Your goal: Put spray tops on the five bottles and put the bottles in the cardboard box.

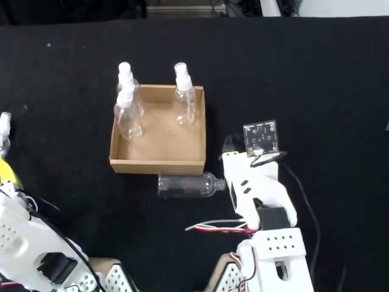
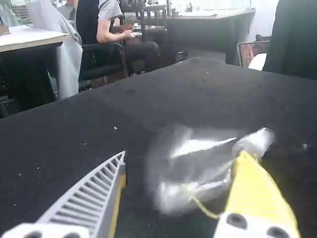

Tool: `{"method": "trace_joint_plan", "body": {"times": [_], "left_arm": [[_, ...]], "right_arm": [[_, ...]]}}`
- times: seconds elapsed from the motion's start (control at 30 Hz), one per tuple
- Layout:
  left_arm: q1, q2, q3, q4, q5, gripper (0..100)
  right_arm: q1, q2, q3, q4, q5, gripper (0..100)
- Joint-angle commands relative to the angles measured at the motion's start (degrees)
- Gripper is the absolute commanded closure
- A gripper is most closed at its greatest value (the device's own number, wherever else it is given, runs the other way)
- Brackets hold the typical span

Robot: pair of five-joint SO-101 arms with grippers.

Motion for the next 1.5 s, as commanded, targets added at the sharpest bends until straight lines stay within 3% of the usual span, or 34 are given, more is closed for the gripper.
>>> {"method": "trace_joint_plan", "body": {"times": [0.0,0.13,0.23,0.3,0.4,0.63,0.73,0.8,0.93,1.0,1.27,1.47], "left_arm": [[1.5,-1.5,-0.9,-1.6,0.4,84],[2.9,-9.2,-0.8,-1.4,0.0,88],[4.9,-17.4,0.0,1.9,-1.1,81],[7.2,-22.9,-0.7,10.0,-5.5,74],[9.5,-30.6,-6.1,32.4,-8.9,68],[9.6,-51.7,-25.5,96.6,-8.1,68],[8.7,-56.4,-30.9,113.2,-11.0,67],[9.0,-56.3,-32.0,114.3,-14.5,68],[9.0,-54.8,-32.5,113.0,-14.4,68],[8.9,-53.8,-34.3,115.3,-19.8,68],[8.6,-36.0,-62.7,142.7,-38.4,68],[8.8,-20.2,-82.6,156.0,-50.2,68]], "right_arm": [[-0.7,-1.7,-0.3,-1.1,0.0,98.4],[-0.6,-1.7,-0.3,-1.1,0.0,98.4],[-0.7,-1.5,-0.3,-1.1,0.0,98.4],[-0.7,-1.5,-0.3,-1.1,0.0,98.4],[-0.7,-1.6,-0.3,-1.1,0.0,98.4],[-0.7,-1.5,-0.3,-1.1,0.0,98.4],[-0.7,-1.7,-0.3,-1.2,0.0,98.4],[-0.7,-1.7,-0.3,-1.1,0.0,98.4],[-0.6,-1.7,-0.3,-1.1,0.0,98.4],[-0.6,-1.7,-0.3,-1.1,0.0,98.4],[-0.8,-1.7,-0.3,-1.1,0.0,98.4],[-0.7,-1.7,-0.3,-1.1,0.0,98.4]]}}
